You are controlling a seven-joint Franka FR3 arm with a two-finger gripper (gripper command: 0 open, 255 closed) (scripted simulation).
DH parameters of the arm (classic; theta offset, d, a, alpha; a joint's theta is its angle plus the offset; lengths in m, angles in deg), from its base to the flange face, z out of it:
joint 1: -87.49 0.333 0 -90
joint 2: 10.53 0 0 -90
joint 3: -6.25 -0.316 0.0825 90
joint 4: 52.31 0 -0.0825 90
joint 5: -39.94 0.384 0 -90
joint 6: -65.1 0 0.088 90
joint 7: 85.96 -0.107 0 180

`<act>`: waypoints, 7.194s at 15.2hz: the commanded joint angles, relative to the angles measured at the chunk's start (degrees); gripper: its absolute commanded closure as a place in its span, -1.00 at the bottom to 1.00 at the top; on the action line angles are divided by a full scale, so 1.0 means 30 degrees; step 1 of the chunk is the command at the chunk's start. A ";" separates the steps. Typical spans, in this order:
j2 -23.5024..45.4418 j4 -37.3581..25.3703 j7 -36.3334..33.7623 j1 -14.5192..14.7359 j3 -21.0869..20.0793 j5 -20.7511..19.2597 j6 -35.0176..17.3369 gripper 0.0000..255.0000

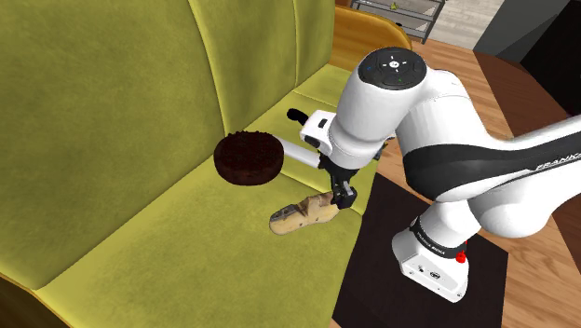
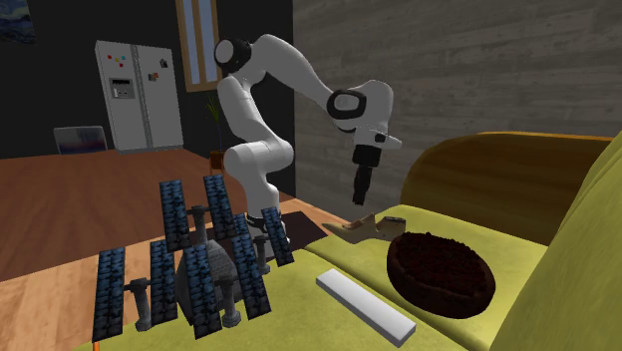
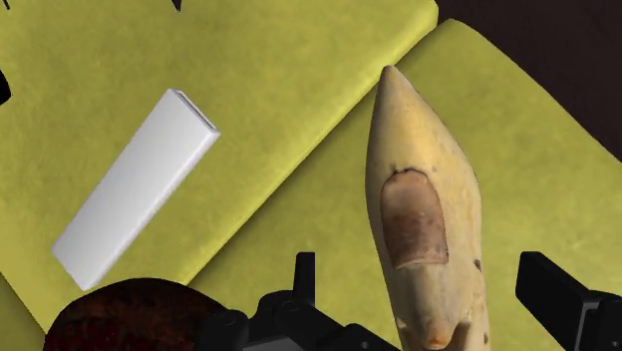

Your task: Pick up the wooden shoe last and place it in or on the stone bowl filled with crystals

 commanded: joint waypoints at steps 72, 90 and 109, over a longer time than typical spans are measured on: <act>0.4342 -0.8057 0.5452 -0.1647 0.1915 -0.3347 0.2371 1.00; 1.0146 -1.1081 0.4891 -0.2897 0.2344 -0.5817 -0.0188 1.00; 1.0260 -1.0841 0.4558 -0.2792 0.2282 -0.5928 -0.0440 -1.00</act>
